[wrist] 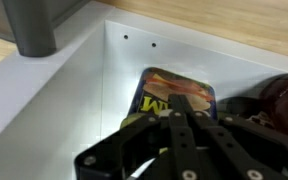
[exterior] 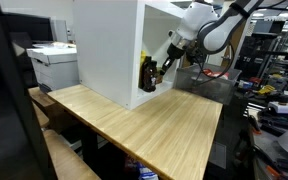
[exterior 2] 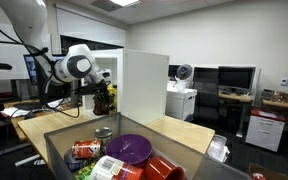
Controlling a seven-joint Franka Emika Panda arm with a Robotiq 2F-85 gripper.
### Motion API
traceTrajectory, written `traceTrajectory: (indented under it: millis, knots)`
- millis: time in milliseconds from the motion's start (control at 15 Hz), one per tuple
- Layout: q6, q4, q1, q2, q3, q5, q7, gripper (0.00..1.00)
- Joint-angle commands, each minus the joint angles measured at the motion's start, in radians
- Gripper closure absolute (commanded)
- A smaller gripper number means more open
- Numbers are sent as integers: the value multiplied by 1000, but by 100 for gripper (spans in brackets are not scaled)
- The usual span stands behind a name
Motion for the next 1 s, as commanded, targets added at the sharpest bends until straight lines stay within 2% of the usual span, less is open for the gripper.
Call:
traceTrajectory:
  millis: [0, 67, 333, 467, 800, 933]
  knots:
    - [8, 23, 38, 18, -50, -82, 88, 95]
    - [-3, 19, 39, 11, -43, -69, 89, 96]
    - [-56, -20, -5, -42, 68, 143, -11, 95]
    - [-62, -17, -7, -51, 96, 212, -23, 95]
    - [-58, -5, 13, -54, 60, 175, 29, 95]
    - [-72, -28, 12, -106, 58, 184, 11, 95]
